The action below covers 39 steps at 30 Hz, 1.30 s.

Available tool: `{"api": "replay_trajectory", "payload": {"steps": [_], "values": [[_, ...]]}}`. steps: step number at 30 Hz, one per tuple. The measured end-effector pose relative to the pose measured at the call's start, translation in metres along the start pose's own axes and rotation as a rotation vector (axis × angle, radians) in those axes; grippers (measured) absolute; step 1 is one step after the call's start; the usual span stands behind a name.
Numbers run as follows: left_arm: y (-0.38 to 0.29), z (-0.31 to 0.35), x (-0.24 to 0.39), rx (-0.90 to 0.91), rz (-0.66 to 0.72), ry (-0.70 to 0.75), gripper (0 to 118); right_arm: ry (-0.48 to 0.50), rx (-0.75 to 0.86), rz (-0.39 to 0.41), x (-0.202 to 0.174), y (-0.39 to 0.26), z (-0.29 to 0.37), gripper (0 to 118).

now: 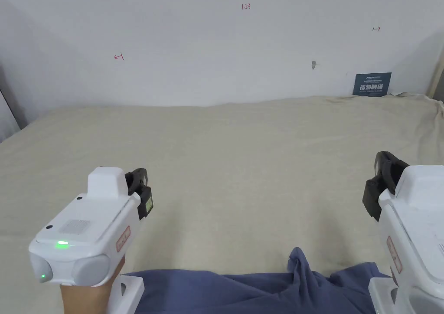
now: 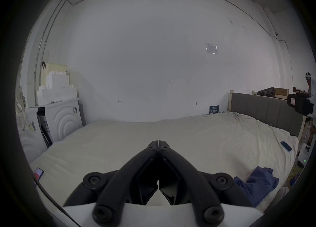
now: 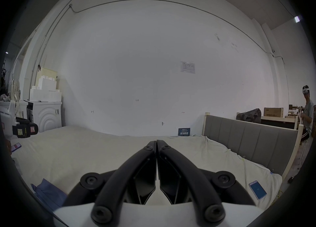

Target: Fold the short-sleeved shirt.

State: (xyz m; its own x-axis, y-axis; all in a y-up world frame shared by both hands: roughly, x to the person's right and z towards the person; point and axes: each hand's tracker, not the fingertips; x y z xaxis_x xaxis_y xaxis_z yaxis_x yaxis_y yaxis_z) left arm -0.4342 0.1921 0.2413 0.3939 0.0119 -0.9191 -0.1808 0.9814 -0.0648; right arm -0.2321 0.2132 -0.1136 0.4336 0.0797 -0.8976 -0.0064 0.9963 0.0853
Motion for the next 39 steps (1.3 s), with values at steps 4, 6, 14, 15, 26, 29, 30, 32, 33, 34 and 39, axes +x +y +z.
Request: {"api": "replay_trajectory", "payload": {"steps": [4,6,14,15,26,29,30,32,33,34,39], "values": [[0.003,-0.010,-0.028,-0.167,0.159,-0.110,0,0.000,-0.011,0.005,0.001,-0.001,-0.005,0],[0.002,-0.017,-0.048,-0.275,0.248,-0.157,0,0.000,-0.015,0.010,0.001,-0.001,-0.008,0],[-0.046,-0.036,-0.116,-0.580,0.296,-0.231,0,0.005,-0.049,0.023,-0.008,-0.007,-0.018,0],[-0.055,-0.038,-0.124,-0.617,0.323,-0.235,0,0.005,-0.054,0.024,-0.009,-0.008,-0.019,0],[-0.137,-0.055,-0.172,-0.859,0.453,-0.204,83,0.016,-0.120,0.046,-0.027,-0.019,-0.025,0],[-0.148,-0.063,-0.174,-0.859,0.427,-0.198,89,0.029,-0.141,0.027,-0.030,-0.022,-0.026,0],[-0.146,-0.060,-0.166,-0.874,0.419,-0.206,90,0.029,-0.146,0.026,-0.031,-0.023,-0.026,0],[-0.151,-0.066,-0.161,-0.902,0.406,-0.222,89,0.030,-0.155,0.031,-0.034,-0.023,-0.026,0],[-0.153,-0.068,-0.158,-0.911,0.401,-0.225,90,0.031,-0.159,0.033,-0.034,-0.024,-0.026,0],[-0.162,-0.077,-0.168,-0.922,0.392,-0.229,90,0.031,-0.164,0.036,-0.034,-0.025,-0.026,0],[-0.172,-0.081,-0.149,-0.983,0.345,-0.255,85,0.041,-0.185,0.019,-0.031,-0.029,-0.026,0]]}}
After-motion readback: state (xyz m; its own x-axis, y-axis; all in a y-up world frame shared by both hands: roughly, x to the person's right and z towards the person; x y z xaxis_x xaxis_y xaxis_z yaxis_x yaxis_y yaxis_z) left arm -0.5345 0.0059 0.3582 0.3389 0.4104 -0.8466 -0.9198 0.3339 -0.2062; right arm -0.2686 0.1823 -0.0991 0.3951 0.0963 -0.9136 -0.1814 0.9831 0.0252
